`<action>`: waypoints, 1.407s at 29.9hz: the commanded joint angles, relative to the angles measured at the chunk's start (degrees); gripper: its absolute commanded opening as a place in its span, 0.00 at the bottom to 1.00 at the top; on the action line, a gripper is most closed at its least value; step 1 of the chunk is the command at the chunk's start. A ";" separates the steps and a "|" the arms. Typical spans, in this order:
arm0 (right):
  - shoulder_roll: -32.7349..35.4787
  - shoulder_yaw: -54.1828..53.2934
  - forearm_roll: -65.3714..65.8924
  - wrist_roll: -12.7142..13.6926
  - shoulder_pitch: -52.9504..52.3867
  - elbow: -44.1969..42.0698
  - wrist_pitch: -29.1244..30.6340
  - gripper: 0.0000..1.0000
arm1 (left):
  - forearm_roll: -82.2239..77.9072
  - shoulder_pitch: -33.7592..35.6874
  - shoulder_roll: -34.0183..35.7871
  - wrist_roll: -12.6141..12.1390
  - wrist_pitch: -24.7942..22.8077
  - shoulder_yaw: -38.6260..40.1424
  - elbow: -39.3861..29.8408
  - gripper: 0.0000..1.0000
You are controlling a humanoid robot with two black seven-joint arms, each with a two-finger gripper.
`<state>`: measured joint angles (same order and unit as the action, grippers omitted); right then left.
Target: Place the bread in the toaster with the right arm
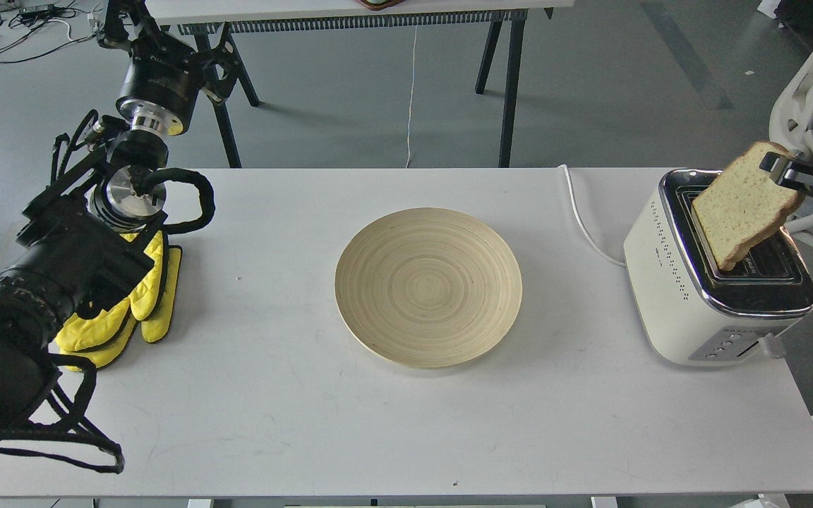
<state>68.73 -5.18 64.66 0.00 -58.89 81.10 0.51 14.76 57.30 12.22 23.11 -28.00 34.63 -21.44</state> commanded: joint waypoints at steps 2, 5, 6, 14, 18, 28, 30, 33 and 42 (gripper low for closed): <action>-0.35 -0.01 0.11 0.00 0.53 -0.50 0.01 0.01 | 0.01 0.00 0.00 0.00 0.00 0.00 0.00 1.00; -0.35 -0.01 0.64 0.00 0.97 -0.50 0.01 0.10 | 0.01 0.00 0.00 0.00 0.00 0.00 0.00 1.00; -0.35 -0.10 0.64 -0.09 1.15 -0.50 0.01 0.16 | 0.01 0.00 0.00 0.00 0.00 0.09 0.00 1.00; -0.35 -1.85 0.29 -0.70 1.15 -0.41 -0.16 0.79 | 0.01 -0.08 0.00 0.00 0.00 0.09 0.00 1.00; -0.97 -5.89 -0.33 -1.23 1.15 -0.59 -0.69 0.97 | 0.01 0.00 0.00 0.00 0.00 0.09 -0.09 1.00; -11.76 -22.40 -32.20 -1.76 1.15 -5.23 -0.87 0.99 | 0.01 -0.08 0.00 0.00 0.00 0.09 -0.09 1.00; -15.28 -26.27 -39.14 -1.76 1.24 -9.79 -0.34 1.00 | 0.01 0.00 0.00 0.00 0.00 0.09 -0.09 1.00; -21.51 -32.16 -46.71 -1.84 1.24 -19.10 2.81 1.00 | 0.09 0.00 0.00 0.00 0.00 0.09 -0.09 1.00; -34.88 -40.17 -67.97 -1.93 1.50 -41.09 18.20 1.00 | 0.09 0.00 0.00 0.00 0.00 0.09 -0.09 1.00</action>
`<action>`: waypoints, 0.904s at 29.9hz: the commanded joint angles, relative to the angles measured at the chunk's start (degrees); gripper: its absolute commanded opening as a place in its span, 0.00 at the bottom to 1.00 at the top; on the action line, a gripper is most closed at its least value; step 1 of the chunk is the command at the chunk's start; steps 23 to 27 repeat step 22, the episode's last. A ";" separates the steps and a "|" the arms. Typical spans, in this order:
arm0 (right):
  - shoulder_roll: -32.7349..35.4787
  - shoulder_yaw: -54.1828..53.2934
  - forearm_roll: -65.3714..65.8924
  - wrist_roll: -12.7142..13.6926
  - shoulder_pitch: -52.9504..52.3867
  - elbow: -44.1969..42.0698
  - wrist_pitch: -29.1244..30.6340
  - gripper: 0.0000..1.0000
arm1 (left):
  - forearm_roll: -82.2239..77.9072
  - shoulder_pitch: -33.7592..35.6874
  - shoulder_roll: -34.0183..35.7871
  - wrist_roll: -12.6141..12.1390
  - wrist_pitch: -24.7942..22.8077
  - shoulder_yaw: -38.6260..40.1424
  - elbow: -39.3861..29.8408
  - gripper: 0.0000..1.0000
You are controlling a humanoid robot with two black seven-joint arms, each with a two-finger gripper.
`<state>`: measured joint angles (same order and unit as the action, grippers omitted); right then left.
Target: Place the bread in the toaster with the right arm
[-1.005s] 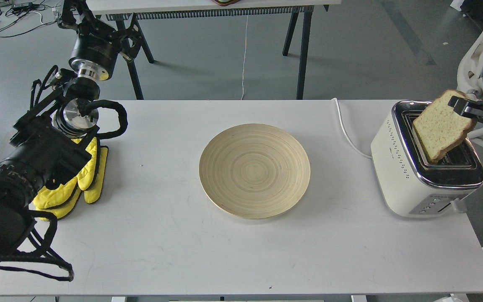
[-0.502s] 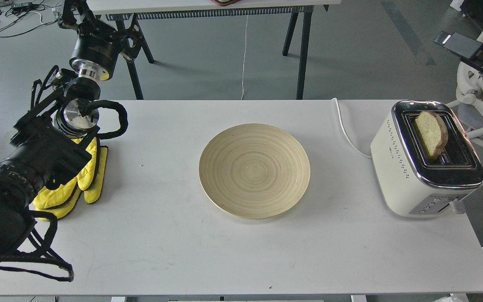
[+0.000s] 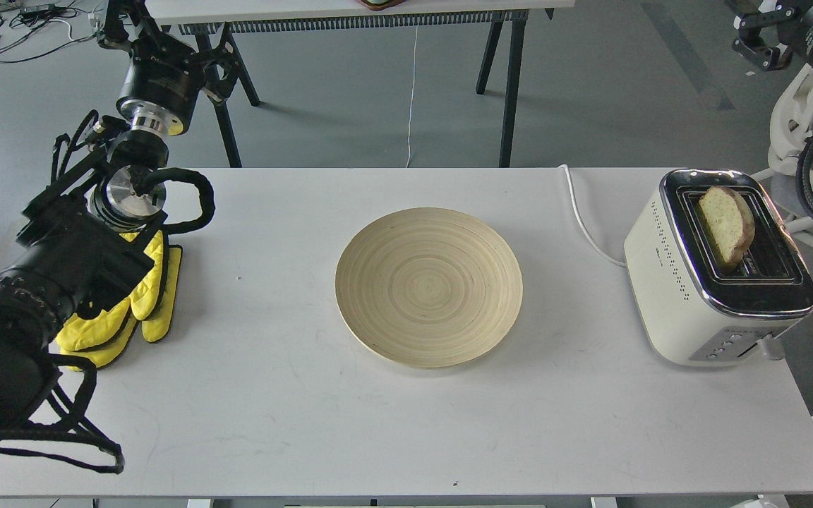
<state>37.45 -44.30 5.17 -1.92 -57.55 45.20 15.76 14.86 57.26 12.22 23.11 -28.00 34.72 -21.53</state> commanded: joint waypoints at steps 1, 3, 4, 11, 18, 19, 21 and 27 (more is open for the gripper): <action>-4.22 -1.31 -10.94 -0.10 0.33 -6.16 3.83 1.00 | -0.01 0.04 0.08 0.00 0.00 -0.01 0.00 1.00; -5.36 -2.01 -14.29 -0.10 1.47 -7.23 6.20 1.00 | -0.01 0.04 -0.01 0.00 0.00 -0.01 0.00 1.00; -5.98 -2.71 -15.26 -0.10 2.09 -7.32 6.99 1.00 | -0.01 0.04 -0.01 0.00 0.00 -0.01 0.00 1.00; -13.27 -7.64 -15.98 -0.45 5.87 -8.37 7.62 1.00 | -0.01 0.04 0.08 0.00 0.00 -0.01 0.00 1.00; -15.47 -8.08 -15.98 -3.87 6.75 -9.60 8.14 1.00 | -0.01 0.30 0.34 -0.70 0.00 -0.01 0.44 1.00; -15.91 -7.99 -15.98 -4.40 6.84 -9.60 8.14 1.00 | -0.01 0.48 0.43 -0.96 0.00 -0.01 0.70 1.00; -16.53 -7.91 -15.98 -5.11 6.84 -9.60 7.97 1.00 | 0.17 0.92 0.70 -2.27 0.00 0.08 1.14 1.00; -16.53 -7.73 -15.89 -5.46 6.75 -9.52 8.06 1.00 | 0.17 1.18 0.70 -3.33 0.00 0.17 1.75 1.00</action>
